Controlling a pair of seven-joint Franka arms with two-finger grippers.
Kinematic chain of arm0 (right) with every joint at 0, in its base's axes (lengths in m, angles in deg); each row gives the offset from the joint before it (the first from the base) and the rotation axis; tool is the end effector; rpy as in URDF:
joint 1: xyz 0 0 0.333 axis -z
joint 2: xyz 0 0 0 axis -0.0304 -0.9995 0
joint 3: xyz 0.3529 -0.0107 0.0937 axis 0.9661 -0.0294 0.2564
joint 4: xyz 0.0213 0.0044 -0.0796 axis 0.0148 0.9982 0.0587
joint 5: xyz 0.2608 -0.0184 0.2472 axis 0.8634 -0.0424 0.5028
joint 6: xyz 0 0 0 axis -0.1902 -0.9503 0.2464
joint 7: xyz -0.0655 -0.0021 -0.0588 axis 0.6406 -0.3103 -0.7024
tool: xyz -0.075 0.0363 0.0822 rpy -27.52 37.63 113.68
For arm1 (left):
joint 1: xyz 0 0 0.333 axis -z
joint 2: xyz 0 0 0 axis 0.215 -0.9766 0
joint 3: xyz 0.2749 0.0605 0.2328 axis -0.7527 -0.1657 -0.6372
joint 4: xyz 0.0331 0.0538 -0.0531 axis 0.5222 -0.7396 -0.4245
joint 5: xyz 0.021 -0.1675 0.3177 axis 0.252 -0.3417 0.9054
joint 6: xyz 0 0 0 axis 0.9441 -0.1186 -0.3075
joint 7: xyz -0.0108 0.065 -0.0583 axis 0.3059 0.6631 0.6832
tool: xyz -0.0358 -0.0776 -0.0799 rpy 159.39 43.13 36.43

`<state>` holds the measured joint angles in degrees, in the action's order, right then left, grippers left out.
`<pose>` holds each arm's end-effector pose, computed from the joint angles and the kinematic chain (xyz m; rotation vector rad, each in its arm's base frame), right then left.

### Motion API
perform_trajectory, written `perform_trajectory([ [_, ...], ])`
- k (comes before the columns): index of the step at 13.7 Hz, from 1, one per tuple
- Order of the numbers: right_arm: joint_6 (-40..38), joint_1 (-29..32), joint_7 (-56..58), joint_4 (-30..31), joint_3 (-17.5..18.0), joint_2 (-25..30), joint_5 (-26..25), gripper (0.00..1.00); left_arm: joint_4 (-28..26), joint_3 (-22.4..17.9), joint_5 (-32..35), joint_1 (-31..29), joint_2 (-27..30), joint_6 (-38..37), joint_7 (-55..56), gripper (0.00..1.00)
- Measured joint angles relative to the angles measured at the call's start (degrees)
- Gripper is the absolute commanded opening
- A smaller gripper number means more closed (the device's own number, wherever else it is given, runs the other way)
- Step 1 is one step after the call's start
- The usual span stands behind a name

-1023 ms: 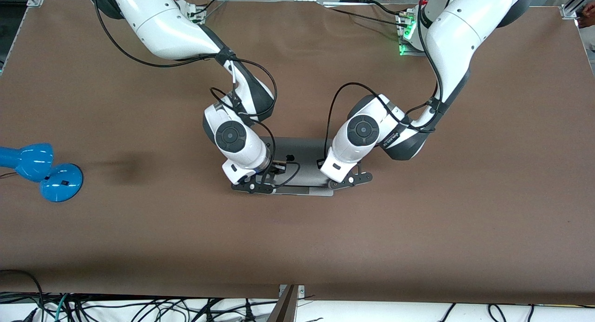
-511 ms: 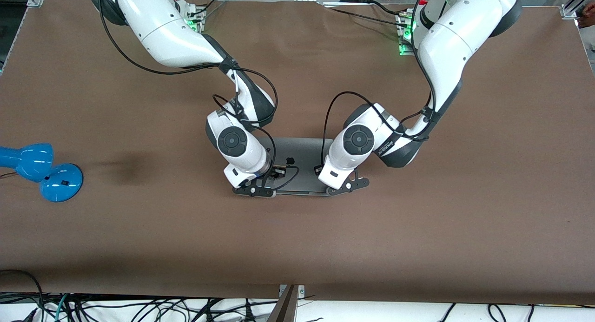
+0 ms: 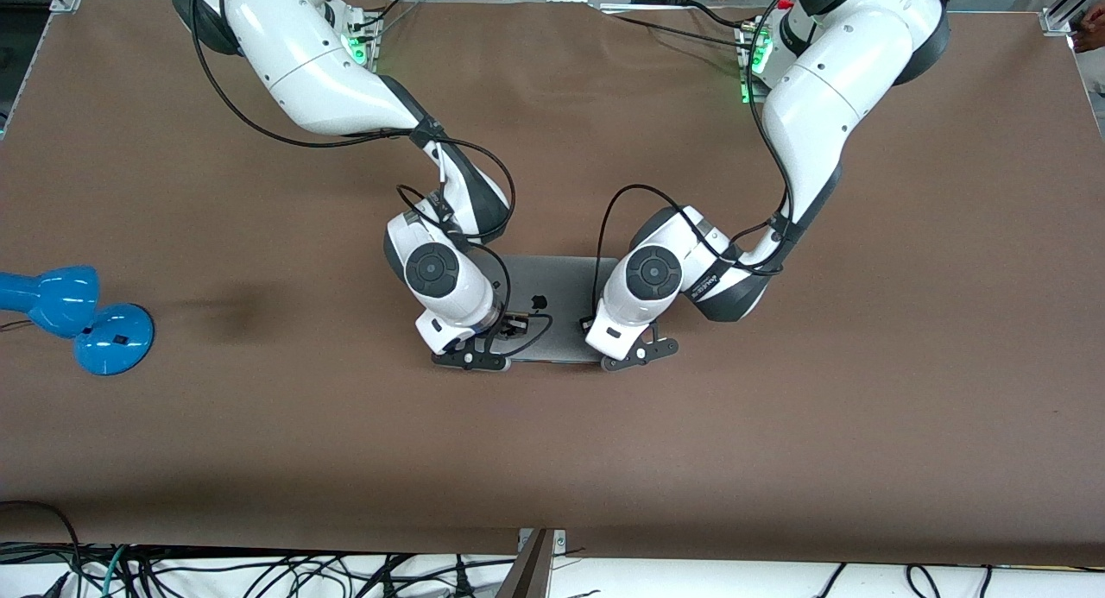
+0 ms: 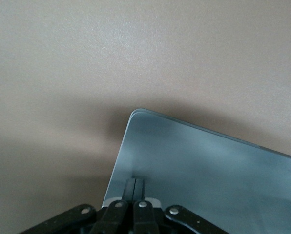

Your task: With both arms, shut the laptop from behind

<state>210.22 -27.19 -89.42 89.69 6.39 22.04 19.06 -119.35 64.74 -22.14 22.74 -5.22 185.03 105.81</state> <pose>0.6494 0.4115 0.2365 -2.9844 0.1645 -0.0177 0.6457 -0.3879 0.2409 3.0180 0.4784 -0.1262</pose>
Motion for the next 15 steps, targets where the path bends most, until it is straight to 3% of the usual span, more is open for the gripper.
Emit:
perform_trajectory([
  [9,0.54,-0.09,0.28,-0.09,-0.12,-0.4,-0.03,0.0,1.58,-0.53,2.01,1.1,-2.01,-0.26,1.94,0.0],
  [15,-3.98,-0.04,0.27,-3.44,-0.16,0.19,1.55,0.0,1.98,-0.61,2.13,1.32,-2.08,-0.42,2.13,0.0],
])
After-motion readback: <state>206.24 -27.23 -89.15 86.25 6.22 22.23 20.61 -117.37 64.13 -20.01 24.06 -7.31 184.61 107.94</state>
